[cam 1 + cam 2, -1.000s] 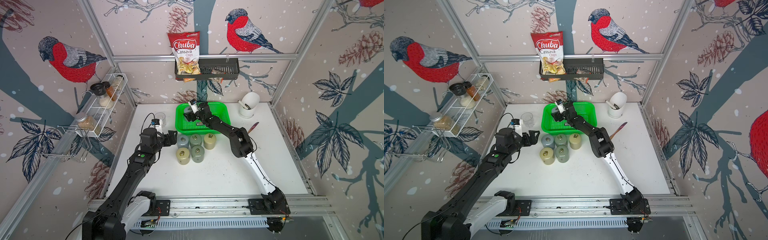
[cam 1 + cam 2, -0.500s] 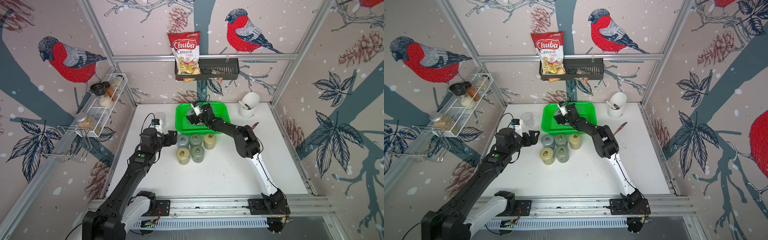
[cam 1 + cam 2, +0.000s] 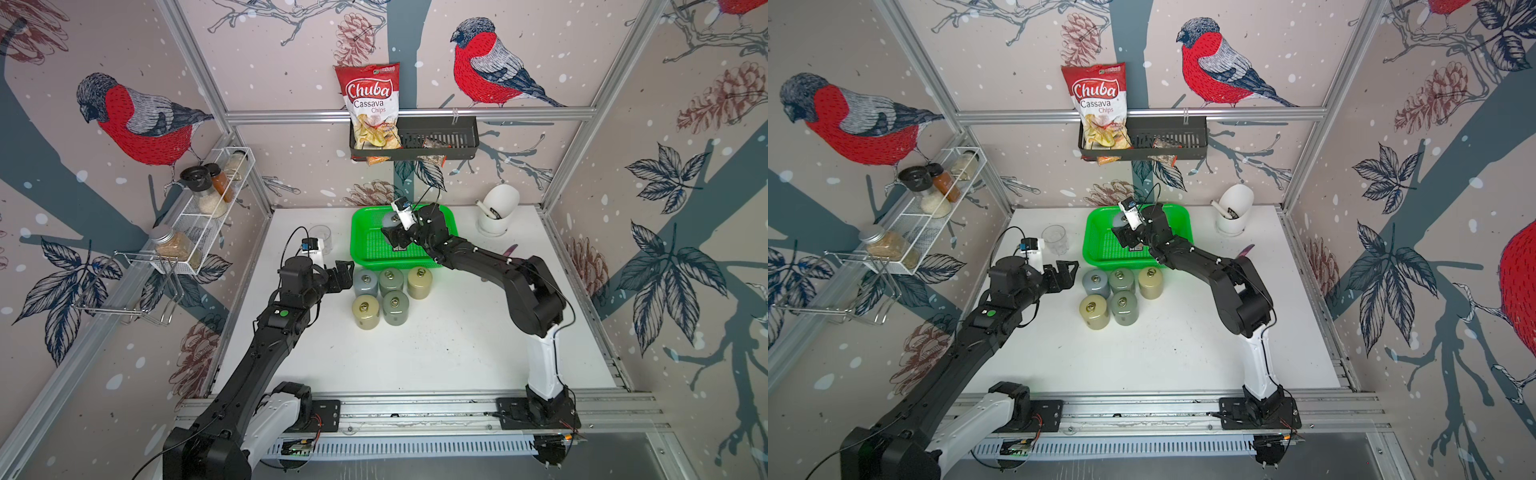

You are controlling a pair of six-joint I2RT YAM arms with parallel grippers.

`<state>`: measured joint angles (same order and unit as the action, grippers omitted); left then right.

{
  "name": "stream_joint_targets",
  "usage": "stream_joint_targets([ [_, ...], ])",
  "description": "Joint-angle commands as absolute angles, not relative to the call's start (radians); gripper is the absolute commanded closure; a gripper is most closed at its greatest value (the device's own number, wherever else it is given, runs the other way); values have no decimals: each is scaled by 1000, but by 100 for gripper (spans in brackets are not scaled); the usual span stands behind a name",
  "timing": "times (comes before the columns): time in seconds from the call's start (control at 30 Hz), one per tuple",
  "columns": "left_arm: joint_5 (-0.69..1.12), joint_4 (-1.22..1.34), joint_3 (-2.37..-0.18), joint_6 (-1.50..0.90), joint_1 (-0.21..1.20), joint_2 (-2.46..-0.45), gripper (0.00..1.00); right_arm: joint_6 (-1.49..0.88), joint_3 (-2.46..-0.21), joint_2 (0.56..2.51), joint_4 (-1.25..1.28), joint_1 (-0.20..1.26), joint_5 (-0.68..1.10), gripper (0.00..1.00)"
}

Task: Take the tea canister out of the basket
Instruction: Pick up the tea canister from the basket, then place the tea canister at the center of the board.

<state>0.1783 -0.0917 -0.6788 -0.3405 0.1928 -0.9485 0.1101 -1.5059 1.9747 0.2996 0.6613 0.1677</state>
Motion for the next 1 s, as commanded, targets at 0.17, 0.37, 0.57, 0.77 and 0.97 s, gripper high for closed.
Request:
stream_joint_targets([
  [0.17,164,-77,-673,-338,195,-946,4,154,-1286,1636,413,696,128,59],
  [0.37,172,-77,-676,-336,196,-949,5,136,-1017,1405,389,762,62,59],
  [0.57,177,-71,-675,-333,201,-948,5,84,-792,1178,372,844,-5,60],
  [0.77,176,-72,-678,-331,204,-957,5,9,-618,1051,376,905,-72,60],
  [0.97,177,-72,-678,-330,206,-959,4,-69,-497,1067,449,913,-99,61],
])
